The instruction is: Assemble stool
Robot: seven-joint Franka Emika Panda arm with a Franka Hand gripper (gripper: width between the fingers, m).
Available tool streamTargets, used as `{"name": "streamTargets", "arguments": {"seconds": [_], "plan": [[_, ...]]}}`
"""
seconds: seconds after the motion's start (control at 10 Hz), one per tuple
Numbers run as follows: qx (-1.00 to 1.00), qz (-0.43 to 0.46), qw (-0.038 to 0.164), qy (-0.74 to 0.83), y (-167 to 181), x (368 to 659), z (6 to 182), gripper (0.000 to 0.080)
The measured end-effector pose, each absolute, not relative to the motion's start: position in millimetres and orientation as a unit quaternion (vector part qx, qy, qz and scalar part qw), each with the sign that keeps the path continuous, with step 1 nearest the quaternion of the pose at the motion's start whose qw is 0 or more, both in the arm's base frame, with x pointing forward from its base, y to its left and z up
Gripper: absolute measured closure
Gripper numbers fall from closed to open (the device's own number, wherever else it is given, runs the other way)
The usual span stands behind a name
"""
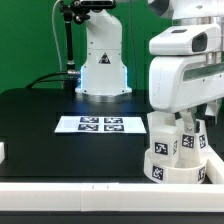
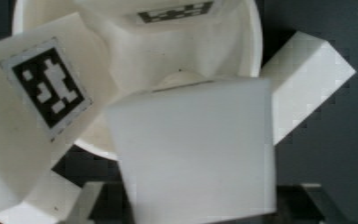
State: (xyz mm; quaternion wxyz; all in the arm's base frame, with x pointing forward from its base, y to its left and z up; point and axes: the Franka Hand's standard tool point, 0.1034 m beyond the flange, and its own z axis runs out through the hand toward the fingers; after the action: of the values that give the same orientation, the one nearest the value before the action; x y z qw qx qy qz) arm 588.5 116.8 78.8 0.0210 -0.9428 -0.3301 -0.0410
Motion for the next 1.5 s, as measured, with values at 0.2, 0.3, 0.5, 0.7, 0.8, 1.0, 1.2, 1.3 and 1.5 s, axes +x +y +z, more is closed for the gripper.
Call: {"name": "streamTargets", "arguments": {"seconds": [0.2, 0.3, 0.5, 0.7, 0.8, 1.0, 1.2, 1.3, 1.5], "plan": [[-0.947, -0.041, 0.022, -0.319, 116.8, 588.5, 78.8, 0.0462], [-0.947, -0.041, 0.022, -0.319, 116.8, 588.5, 78.8, 0.0462], [-0.962, -0.04, 0.024, -0.269, 116.8, 588.5, 78.7, 0.0461], [-0.984, -0.032, 0.038, -0.169, 114.8, 587.1, 77.9, 0.0461], [-0.991, -0.03, 0.042, -0.121, 115.3, 586.8, 77.8, 0.046], [-0.998, -0.026, 0.049, -0.027, 115.1, 586.8, 77.9, 0.0459], [-0.996, -0.028, 0.049, 0.064, 116.2, 586.4, 77.4, 0.0459], [-0.994, -0.028, 0.05, 0.097, 115.8, 586.7, 77.4, 0.046], [-0.986, -0.026, 0.053, 0.154, 114.9, 586.9, 77.4, 0.0459]]}}
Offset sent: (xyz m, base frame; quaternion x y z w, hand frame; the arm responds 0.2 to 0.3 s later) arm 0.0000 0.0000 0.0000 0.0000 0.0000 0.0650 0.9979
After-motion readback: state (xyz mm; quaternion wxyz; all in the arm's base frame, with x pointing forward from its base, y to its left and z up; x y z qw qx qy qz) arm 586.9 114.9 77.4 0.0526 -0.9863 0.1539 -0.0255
